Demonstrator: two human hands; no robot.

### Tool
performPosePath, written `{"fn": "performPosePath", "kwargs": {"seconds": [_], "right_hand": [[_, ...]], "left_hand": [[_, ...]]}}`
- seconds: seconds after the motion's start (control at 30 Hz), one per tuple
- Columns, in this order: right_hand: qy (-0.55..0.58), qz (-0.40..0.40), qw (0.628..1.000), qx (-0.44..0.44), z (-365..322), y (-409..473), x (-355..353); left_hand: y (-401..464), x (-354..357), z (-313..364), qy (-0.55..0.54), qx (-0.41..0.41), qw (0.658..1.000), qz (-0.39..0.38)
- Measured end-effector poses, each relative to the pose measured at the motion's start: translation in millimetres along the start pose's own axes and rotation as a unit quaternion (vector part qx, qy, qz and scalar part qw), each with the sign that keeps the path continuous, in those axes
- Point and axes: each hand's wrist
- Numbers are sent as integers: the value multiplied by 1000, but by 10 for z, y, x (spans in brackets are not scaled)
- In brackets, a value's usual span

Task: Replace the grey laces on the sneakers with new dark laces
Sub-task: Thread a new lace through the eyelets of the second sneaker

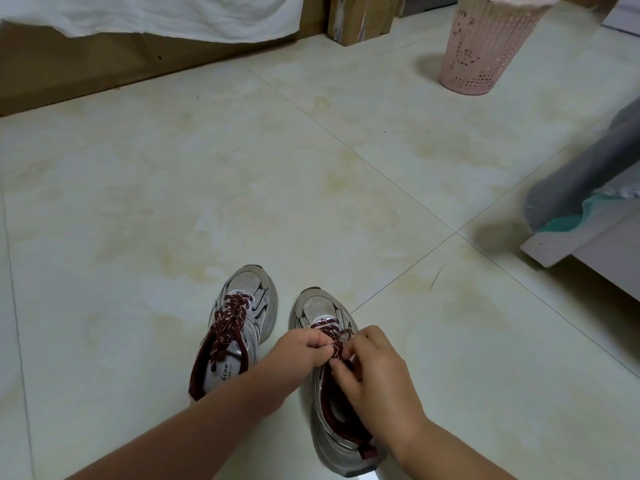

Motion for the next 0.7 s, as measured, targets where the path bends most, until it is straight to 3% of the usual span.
{"fn": "performPosePath", "kwargs": {"seconds": [0.13, 0.23, 0.33, 0.53, 0.7], "right_hand": [[-28, 21, 999, -8, -17, 26, 82], [14, 4, 999, 52, -13, 42, 68], [80, -16, 989, 126, -17, 89, -17], [-61, -199, 977, 53, -63, 85, -268], [4, -128, 983, 128, -41, -41, -244]], "left_hand": [[1, -18, -4, 1, 2, 1000, -11], [-10, -69, 3, 19, 11, 1000, -12], [5, -114, 48, 82, 24, 996, 35], [53, -142, 87, 178, 64, 977, 99], [-11, -75, 87, 194, 88, 970, 114]]}}
Point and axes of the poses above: each hand's wrist, its own y-axis towards the middle knuckle, its own x-axis out of the palm, z = x × y, and after that the axes turned 9 degrees about -x, right-handed
